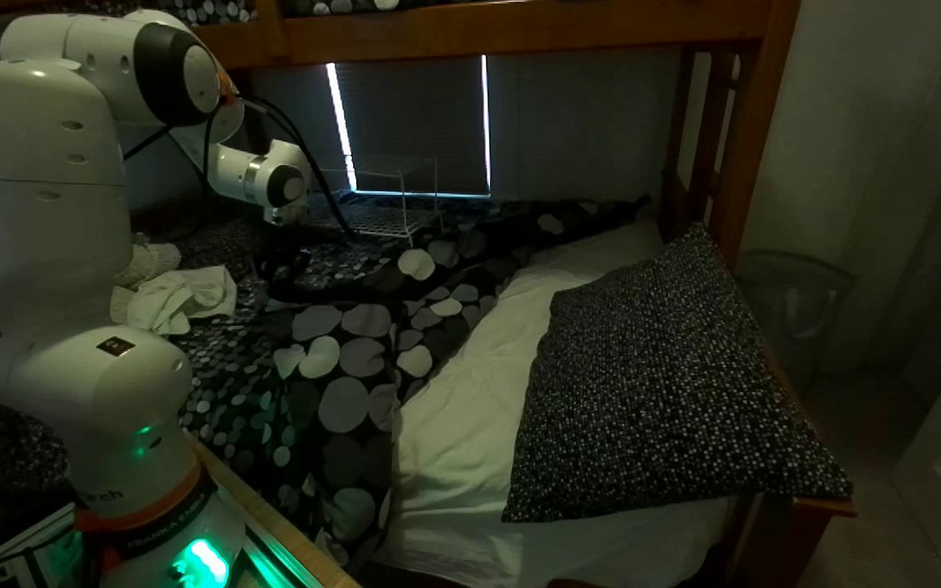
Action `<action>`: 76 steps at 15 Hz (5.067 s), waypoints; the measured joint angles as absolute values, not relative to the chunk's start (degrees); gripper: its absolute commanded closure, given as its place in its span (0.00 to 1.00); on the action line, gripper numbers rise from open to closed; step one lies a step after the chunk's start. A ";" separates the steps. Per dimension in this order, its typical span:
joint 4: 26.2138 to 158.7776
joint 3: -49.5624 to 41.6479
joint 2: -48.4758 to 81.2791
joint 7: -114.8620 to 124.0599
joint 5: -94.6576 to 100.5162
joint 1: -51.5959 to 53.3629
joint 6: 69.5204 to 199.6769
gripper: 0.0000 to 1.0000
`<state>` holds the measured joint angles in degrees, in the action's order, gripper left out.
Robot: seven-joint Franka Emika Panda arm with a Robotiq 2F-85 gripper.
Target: Cover the non covered parts of the bed with the blanket
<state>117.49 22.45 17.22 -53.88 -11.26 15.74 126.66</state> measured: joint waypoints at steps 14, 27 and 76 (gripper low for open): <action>123.29 19.10 7.35 -45.93 -11.47 13.33 121.22 0.99; 158.28 4.16 -28.44 -28.02 -12.52 10.23 126.47 0.95; 142.59 -19.47 1.38 -7.99 14.08 -39.19 190.39 0.99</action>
